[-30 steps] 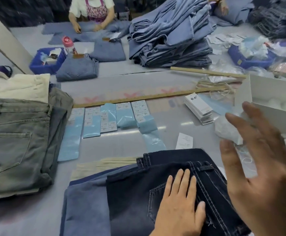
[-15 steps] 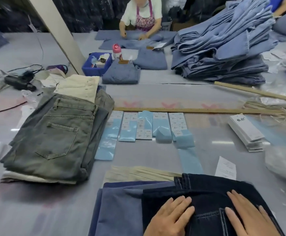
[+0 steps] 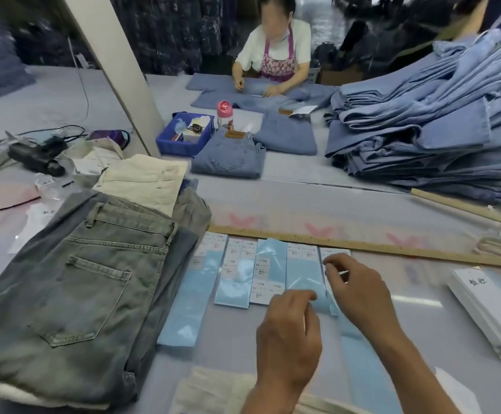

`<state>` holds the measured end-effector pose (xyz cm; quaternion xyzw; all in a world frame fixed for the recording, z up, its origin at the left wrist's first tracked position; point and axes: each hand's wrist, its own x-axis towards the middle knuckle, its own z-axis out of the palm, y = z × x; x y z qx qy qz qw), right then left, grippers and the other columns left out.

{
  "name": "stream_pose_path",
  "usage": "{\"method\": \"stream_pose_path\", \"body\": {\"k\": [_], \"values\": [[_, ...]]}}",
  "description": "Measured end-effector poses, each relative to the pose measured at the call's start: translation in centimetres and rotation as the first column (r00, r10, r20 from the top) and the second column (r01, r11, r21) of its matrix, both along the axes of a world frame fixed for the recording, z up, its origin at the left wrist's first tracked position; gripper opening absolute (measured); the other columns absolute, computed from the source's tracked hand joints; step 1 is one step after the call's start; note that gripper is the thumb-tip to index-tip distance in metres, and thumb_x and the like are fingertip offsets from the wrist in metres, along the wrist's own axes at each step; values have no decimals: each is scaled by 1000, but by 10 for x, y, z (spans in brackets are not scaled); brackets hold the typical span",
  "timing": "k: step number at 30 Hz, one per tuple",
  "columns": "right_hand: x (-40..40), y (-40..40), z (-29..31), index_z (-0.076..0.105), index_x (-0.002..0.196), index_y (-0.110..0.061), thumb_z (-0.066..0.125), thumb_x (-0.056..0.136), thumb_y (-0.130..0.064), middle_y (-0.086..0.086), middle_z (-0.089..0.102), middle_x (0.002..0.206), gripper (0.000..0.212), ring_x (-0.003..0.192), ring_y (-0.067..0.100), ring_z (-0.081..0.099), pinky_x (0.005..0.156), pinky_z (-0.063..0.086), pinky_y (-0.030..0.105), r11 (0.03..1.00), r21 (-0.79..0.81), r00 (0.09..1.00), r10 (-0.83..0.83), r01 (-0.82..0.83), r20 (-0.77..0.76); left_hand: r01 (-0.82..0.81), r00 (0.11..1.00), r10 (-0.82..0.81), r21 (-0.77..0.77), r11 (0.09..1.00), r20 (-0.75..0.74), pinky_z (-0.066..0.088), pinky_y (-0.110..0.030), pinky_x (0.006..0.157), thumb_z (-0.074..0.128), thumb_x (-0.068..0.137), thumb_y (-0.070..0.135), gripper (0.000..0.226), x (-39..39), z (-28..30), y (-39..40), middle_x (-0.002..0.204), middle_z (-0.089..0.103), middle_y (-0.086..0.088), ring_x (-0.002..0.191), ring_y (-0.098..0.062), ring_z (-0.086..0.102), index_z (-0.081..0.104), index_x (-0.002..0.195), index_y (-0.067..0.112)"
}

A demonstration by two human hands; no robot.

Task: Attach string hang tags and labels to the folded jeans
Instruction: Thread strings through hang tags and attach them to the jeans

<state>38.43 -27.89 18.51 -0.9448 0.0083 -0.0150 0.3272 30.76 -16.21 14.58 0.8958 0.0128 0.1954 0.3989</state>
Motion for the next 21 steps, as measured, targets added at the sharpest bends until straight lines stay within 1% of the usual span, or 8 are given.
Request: {"method": "stream_pose_path", "body": {"k": [3, 6, 8, 11, 14, 17, 19, 21], "values": [[29, 25, -66, 69, 112, -23, 55, 100, -18, -3, 73, 112, 19, 94, 16, 65, 82, 49, 31, 968, 166, 974, -163, 189, -154, -53, 988, 47, -38, 998, -147, 49, -24, 94, 45, 105, 25, 28, 85, -9, -2, 124, 65, 12, 115, -6, 56, 63, 127, 28], [24, 30, -119, 69, 89, -31, 64, 93, -8, 7, 75, 104, 24, 86, 22, 64, 83, 50, 34, 894, 292, 940, -312, 341, -141, 16, 967, -12, 15, 1000, -256, 44, -25, 101, 41, 106, 33, 33, 134, -39, -3, 135, 58, 17, 124, -4, 49, 56, 135, 37], [40, 32, -138, 66, 75, -35, 68, 86, 2, 4, 75, 86, 38, 70, 13, 60, 72, 47, 17, 894, 301, 937, -348, 331, 4, 17, 973, -11, 26, 1000, -229, 40, -24, 104, 42, 105, 36, 34, 161, -65, -1, 140, 54, 20, 127, -3, 47, 53, 138, 39], [63, 40, -136, 70, 71, -25, 60, 82, 3, -9, 65, 67, 32, 62, 10, 56, 65, 41, 4, 882, 305, 826, -453, 359, 336, 46, 980, -27, 94, 995, -197, 39, -21, 104, 47, 103, 32, 33, 177, -100, -2, 138, 53, 24, 128, 2, 48, 58, 133, 41], [77, 40, -152, 70, 73, -25, 60, 74, -1, -15, 64, 73, 27, 70, 5, 57, 68, 46, 13, 930, 266, 825, -350, 252, 443, 231, 971, -209, 237, 943, -115, 52, -22, 80, 61, 74, 28, 28, 184, -119, -3, 104, 76, 11, 96, -8, 74, 80, 95, 28], [79, 40, -177, 66, 69, -29, 75, 66, 15, -16, 60, 70, 46, 76, 1, 58, 63, 48, 12, 925, 287, 900, -332, 251, 284, 280, 959, -196, 560, 780, -207, 35, -31, 98, 43, 72, 39, 45, 181, -143, 6, 102, 78, 10, 93, -9, 76, 83, 86, 26], [82, 37, -179, 68, 67, -24, 84, 49, 19, -14, 55, 65, 50, 66, 7, 61, 52, 50, 13, 957, 196, 917, -265, 213, 299, 304, 952, -198, 628, 716, -236, 19, -31, 107, 37, 82, 44, 49, 177, -151, 13, 111, 76, 12, 98, -8, 74, 83, 92, 29], [87, 36, -180, 71, 65, -17, 82, 48, 13, -5, 62, 62, 36, 59, 13, 64, 54, 51, 13, 977, 81, 906, -213, 197, 365, 324, 946, -224, 623, 711, -236, 12, -31, 111, 34, 92, 42, 52, 174, -158, 16, 112, 76, 11, 97, -11, 75, 84, 92, 28]]}}
